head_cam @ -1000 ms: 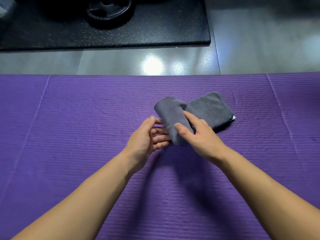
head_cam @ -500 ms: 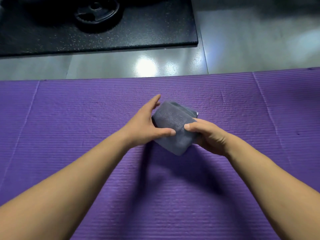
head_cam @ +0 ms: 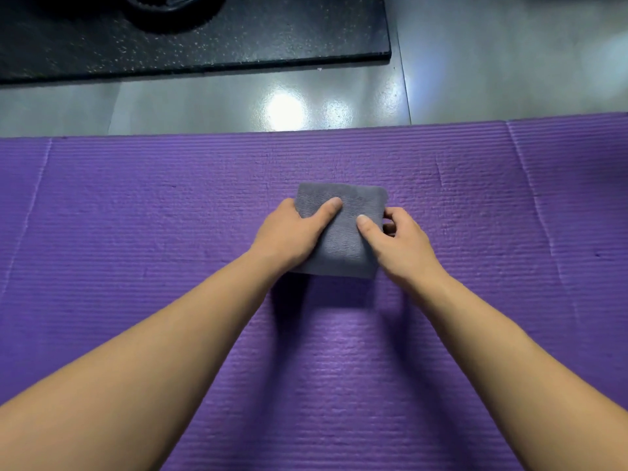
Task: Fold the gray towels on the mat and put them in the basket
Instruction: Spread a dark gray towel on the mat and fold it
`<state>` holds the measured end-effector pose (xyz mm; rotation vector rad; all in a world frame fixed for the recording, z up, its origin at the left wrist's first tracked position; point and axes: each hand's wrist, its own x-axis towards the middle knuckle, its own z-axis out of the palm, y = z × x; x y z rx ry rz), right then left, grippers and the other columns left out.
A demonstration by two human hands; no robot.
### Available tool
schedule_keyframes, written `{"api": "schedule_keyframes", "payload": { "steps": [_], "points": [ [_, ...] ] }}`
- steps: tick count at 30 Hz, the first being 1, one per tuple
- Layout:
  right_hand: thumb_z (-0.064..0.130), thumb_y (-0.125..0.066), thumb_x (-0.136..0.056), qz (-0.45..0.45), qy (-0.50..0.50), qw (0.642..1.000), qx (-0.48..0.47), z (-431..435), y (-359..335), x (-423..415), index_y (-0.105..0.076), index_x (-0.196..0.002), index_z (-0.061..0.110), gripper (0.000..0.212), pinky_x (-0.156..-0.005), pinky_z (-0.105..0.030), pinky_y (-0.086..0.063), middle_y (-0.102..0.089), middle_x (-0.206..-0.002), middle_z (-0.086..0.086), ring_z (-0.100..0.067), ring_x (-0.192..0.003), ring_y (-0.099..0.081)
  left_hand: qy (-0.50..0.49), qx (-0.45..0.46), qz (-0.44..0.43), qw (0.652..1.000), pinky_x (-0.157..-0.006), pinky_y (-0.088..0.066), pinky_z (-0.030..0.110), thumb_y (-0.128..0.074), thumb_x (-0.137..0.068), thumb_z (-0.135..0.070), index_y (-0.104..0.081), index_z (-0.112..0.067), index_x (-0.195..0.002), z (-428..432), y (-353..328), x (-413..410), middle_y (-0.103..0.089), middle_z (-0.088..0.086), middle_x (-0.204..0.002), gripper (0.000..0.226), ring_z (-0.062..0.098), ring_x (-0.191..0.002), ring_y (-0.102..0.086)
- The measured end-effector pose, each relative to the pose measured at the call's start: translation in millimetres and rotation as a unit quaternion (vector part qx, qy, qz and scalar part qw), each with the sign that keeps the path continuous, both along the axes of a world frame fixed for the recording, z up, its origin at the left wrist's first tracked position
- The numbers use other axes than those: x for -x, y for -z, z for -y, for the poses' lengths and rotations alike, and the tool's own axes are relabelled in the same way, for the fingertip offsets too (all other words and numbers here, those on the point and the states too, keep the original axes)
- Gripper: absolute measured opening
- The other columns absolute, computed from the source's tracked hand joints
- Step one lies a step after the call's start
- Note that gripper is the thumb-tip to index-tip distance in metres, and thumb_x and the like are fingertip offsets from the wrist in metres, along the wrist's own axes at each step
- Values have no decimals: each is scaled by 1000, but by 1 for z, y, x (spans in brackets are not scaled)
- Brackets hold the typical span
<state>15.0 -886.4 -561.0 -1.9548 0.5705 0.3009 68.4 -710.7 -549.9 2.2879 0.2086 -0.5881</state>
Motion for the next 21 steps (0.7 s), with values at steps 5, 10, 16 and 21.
{"api": "schedule_keyframes", "payload": {
  "steps": [5, 10, 16, 21],
  "points": [
    [59, -67, -80, -18, 46, 994, -96, -10, -3, -2, -56, -131, 32, 59, -97, -43, -55, -67, -122, 11, -11, -107, -67, -17, -85, -29, 996, -100, -49, 48, -24, -50, -111, -64, -25, -123, 0, 1, -2, -70, 3, -119, 120, 31, -114, -63],
    [58, -65, -88, -14, 39, 996, -80, -11, -8, -3, -53, -136, 37, 54, -98, -38, -53, -65, -125, 10, -10, -109, -64, -51, 9, -71, 996, -100, -50, 43, -56, -69, -89, -53, -16, -128, -6, -6, -1, -64, 0, -123, 94, 24, -112, -62],
    [65, -61, -84, 16, 13, 994, -112, -23, -7, 2, -52, -134, 43, 55, -102, -41, -52, -69, -118, 13, -7, -106, -67, -167, 192, -118, 960, -72, -50, 42, -67, -58, -75, -60, -9, -117, -26, -9, 23, -72, 3, -102, 89, 23, -88, -68],
    [65, -57, -83, 61, -27, 989, -130, -44, -11, 16, -49, -142, 38, 65, -111, -45, -44, -66, -129, 14, -5, -120, -62, -247, 294, -60, 921, -74, -51, 30, -76, -86, -43, -58, -9, -110, -42, -7, 52, -67, 5, -101, 45, 12, -83, -63]
  ]
}}
